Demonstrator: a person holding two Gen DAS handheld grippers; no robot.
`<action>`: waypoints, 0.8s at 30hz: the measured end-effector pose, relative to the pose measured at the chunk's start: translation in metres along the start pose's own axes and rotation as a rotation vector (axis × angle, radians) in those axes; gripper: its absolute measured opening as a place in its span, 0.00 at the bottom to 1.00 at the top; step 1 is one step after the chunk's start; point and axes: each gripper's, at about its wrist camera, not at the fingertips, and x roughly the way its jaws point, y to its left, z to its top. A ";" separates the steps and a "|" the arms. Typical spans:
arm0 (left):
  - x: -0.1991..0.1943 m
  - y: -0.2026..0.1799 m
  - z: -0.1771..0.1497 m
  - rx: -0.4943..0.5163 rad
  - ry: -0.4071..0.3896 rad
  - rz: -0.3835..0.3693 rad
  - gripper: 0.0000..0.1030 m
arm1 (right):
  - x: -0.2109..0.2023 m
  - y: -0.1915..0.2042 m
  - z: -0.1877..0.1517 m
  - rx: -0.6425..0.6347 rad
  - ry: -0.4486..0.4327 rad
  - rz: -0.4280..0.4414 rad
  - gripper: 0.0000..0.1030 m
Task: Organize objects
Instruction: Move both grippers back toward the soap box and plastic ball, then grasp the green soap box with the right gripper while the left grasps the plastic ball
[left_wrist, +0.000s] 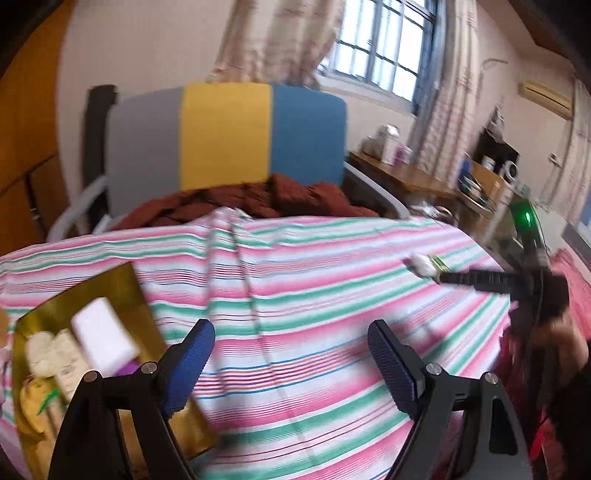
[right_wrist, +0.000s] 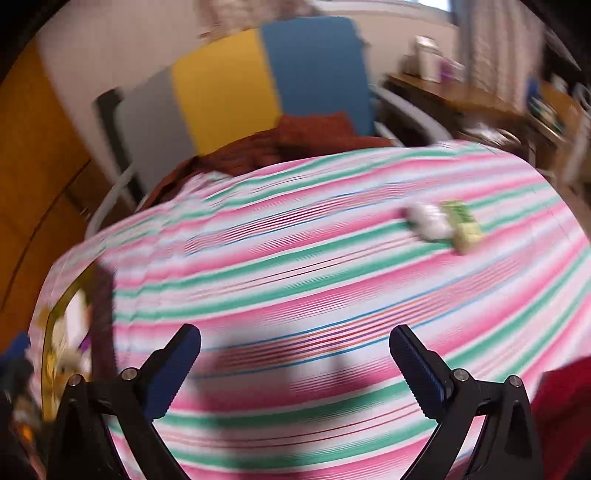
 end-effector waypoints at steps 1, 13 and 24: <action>0.007 -0.007 0.000 0.010 0.013 -0.009 0.84 | -0.001 -0.018 0.008 0.024 0.000 -0.025 1.00; 0.101 -0.049 0.007 0.011 0.231 -0.117 0.83 | 0.071 -0.159 0.067 0.120 0.118 -0.270 0.63; 0.160 -0.090 0.022 0.059 0.314 -0.191 0.77 | 0.122 -0.170 0.089 0.017 0.172 -0.267 0.32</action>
